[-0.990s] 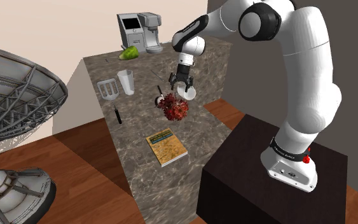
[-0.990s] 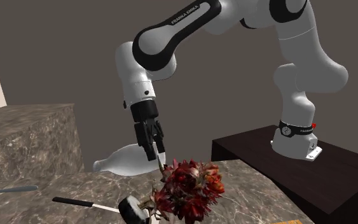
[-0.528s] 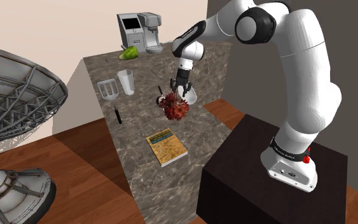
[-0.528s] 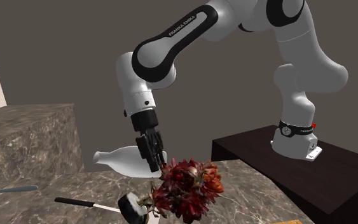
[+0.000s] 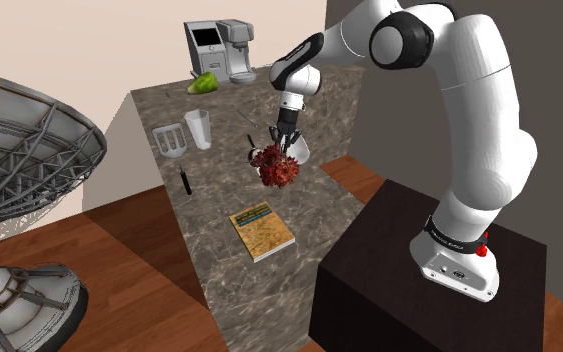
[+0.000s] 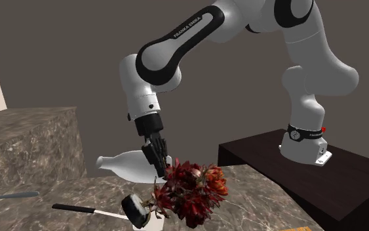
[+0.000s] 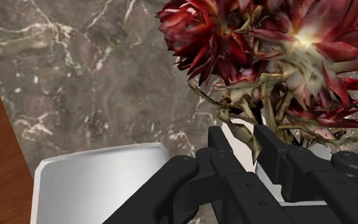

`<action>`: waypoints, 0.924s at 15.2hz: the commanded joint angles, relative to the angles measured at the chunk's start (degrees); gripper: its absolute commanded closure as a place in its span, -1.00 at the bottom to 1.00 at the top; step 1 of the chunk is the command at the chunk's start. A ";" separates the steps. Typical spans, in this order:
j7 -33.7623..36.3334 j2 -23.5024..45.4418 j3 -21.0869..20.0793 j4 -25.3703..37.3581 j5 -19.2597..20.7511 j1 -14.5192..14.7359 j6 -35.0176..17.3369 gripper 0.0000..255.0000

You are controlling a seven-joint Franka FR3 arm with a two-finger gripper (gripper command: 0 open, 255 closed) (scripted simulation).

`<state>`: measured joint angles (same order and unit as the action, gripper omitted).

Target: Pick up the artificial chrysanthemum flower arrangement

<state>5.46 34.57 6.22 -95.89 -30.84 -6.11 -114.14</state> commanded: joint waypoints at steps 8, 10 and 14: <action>1.69 -3.21 0.38 0.40 0.94 0.14 3.26 1.00; 2.19 -4.04 0.48 0.68 1.21 0.15 4.25 1.00; 3.22 -5.59 0.67 1.40 1.73 0.16 6.30 1.00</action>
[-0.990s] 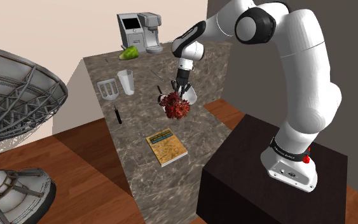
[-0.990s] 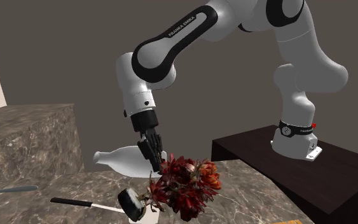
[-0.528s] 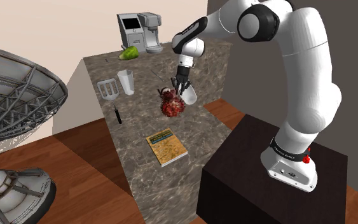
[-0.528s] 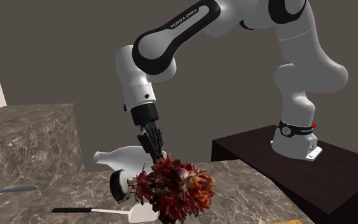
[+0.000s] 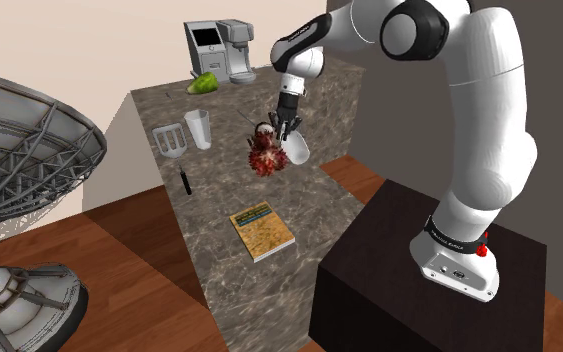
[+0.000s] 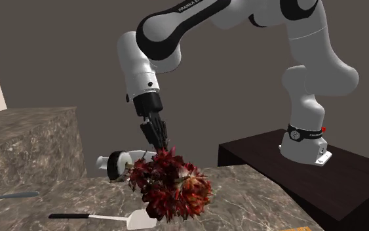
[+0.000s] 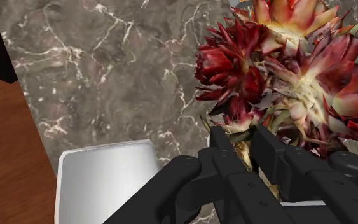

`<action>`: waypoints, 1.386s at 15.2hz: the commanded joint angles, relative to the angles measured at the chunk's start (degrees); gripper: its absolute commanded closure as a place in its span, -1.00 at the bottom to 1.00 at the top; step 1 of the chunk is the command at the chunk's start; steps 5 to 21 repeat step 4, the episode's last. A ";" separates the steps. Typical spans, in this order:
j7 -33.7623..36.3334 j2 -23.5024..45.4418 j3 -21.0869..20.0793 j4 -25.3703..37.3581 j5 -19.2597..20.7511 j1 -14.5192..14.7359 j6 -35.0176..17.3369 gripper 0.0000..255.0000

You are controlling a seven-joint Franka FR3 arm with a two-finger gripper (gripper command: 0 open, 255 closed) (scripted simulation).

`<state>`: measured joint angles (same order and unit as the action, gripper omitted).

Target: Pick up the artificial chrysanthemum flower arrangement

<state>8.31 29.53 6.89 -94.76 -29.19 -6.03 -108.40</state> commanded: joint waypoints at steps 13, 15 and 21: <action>0.92 -1.33 0.08 0.74 0.36 0.07 1.68 1.00; 0.92 -1.33 0.08 0.74 0.36 0.07 1.68 1.00; 0.92 -1.33 0.08 0.74 0.36 0.07 1.68 1.00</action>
